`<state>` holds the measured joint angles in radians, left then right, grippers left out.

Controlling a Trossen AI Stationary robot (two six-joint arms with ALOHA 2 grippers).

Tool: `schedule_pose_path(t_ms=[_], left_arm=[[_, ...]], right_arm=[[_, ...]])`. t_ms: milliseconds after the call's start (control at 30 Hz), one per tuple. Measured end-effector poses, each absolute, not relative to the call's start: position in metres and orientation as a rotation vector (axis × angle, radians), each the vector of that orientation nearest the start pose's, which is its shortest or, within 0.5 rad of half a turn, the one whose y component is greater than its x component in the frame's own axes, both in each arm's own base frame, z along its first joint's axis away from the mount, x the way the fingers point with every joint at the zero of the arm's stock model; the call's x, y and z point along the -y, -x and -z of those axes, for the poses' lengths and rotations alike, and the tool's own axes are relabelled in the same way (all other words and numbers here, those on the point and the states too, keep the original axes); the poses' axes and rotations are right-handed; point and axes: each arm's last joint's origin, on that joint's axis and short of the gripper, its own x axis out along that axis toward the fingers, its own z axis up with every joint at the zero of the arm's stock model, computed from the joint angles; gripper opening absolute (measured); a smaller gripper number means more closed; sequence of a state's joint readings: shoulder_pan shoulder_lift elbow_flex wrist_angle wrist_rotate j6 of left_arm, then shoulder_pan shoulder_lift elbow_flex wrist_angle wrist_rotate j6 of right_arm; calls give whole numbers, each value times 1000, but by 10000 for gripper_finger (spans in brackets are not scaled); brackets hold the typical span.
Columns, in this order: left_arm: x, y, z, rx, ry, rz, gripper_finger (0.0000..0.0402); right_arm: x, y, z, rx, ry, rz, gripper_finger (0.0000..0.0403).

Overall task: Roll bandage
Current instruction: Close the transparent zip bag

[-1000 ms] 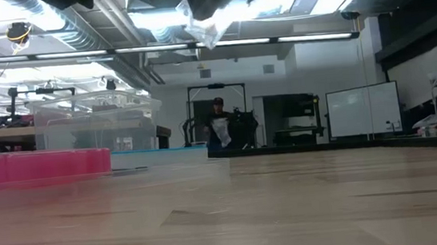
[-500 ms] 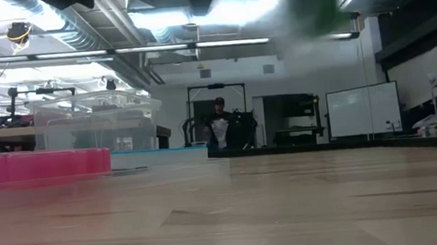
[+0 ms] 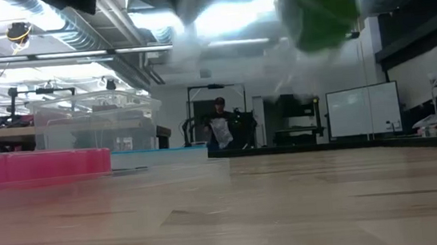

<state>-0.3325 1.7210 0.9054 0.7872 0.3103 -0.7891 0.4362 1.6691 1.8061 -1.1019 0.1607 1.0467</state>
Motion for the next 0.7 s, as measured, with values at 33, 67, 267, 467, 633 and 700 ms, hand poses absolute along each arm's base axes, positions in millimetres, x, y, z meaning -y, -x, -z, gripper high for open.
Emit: schedule_pose_path(t_ms=[33,67,267,467,633,700], left_arm=[[128,-343,-221,-316,755,591,0],[127,-343,-218,-344,747,578,0],[109,-348,-210,-386,669,514,0],[73,-355,-216,-362,678,523,0],[42,-354,-226,-361,726,558,0],[32,-353,-230,-369,753,589,0]], right_arm=[[-140,-305,-380,-947,-661,238,183],[-142,-304,-379,-954,-636,224,183],[-154,-302,-376,-953,-545,178,183],[-156,-305,-373,-949,-514,171,183],[-154,-307,-373,-900,-406,206,183],[-152,-306,-371,-888,-345,247,183]])
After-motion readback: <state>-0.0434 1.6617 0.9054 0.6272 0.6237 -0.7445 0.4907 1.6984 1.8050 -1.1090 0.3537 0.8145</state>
